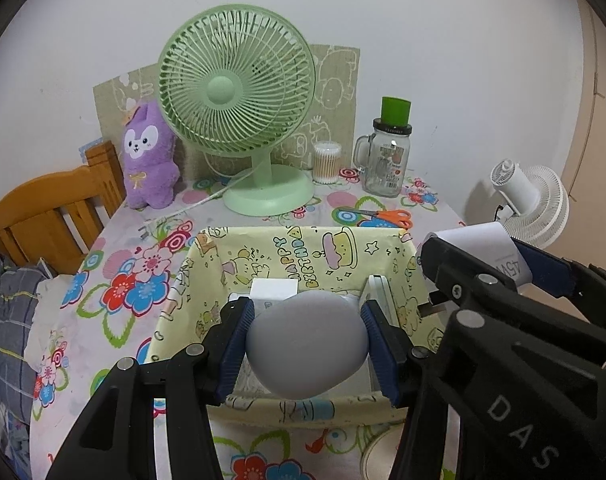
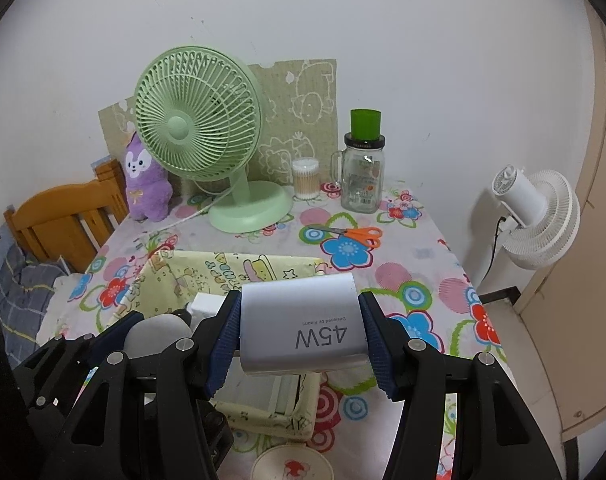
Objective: Organize rigid objects
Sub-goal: 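Lower the stone into the basket and open the left tool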
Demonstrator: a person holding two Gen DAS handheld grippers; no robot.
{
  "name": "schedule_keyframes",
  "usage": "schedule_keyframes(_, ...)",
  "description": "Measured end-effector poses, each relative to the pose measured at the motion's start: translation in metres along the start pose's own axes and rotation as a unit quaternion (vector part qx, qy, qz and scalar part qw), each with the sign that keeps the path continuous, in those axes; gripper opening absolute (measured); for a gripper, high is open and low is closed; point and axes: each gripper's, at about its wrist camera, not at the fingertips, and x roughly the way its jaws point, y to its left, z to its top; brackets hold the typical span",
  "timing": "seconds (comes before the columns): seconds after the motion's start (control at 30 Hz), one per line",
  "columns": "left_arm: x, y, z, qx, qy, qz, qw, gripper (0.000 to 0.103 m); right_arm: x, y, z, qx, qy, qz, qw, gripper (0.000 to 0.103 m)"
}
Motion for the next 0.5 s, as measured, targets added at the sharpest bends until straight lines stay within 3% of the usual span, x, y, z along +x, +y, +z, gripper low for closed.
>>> schedule_keyframes(0.5,0.035,0.001,-0.003,0.002,0.037,-0.007,0.9993,0.057,0.033,-0.004,0.002,-0.002,0.024,-0.007,1.0,0.061)
